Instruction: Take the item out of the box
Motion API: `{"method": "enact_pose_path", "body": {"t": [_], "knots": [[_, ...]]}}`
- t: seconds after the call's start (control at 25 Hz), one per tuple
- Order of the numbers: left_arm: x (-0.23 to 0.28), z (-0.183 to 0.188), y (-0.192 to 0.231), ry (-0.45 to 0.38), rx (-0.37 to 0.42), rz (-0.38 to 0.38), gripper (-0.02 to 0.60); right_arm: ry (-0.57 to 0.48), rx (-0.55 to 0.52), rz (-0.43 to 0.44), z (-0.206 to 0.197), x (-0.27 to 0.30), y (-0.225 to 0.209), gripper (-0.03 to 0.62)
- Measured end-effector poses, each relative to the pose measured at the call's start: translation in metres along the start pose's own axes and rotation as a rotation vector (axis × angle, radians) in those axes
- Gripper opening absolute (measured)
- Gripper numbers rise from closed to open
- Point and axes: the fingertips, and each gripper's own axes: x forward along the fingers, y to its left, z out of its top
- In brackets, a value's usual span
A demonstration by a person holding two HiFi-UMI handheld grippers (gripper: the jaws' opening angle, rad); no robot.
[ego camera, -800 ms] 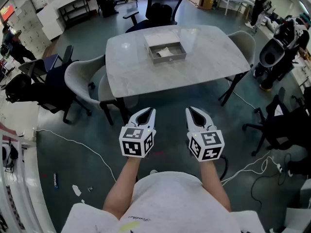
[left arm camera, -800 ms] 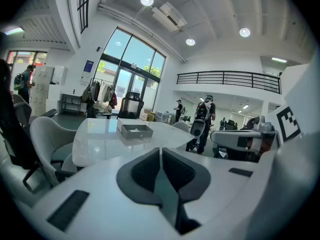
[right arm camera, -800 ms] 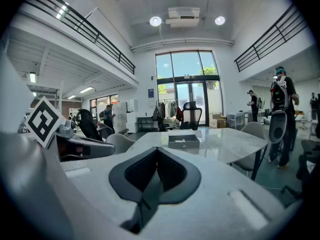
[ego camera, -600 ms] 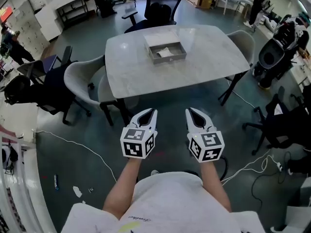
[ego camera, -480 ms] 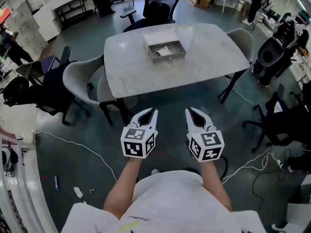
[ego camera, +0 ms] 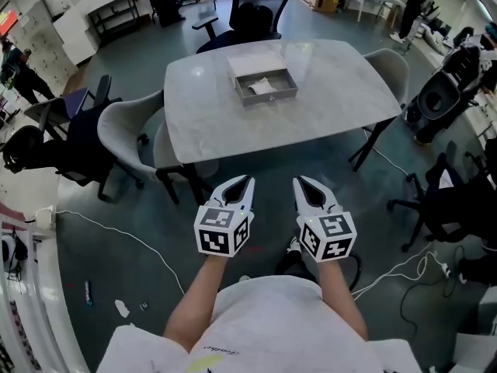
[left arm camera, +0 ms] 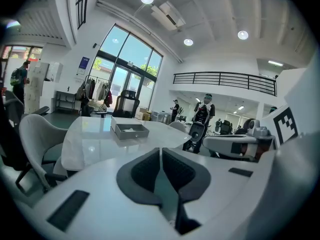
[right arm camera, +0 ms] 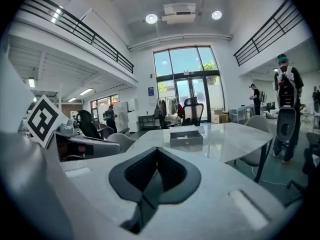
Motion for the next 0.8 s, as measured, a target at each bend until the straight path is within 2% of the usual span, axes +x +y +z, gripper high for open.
{"method": "enact_pose_path", "body": {"t": [0.2, 0.48, 0.8], "knots": [[0.031, 0.006, 0.005, 0.005, -0.009, 0.048, 0.022, -0.005, 0.002, 0.063, 0.006, 0.027, -0.023, 0.005], [0.089, 0.033, 0.003, 0.010, 0.001, 0.109, 0.020, -0.008, 0.034, 0.121, 0.021, 0.060, -0.078, 0.005], [0.153, 0.046, -0.013, 0.044, -0.011, 0.162, 0.019, 0.012, 0.062, 0.169, 0.031, 0.089, -0.143, 0.005]]}}
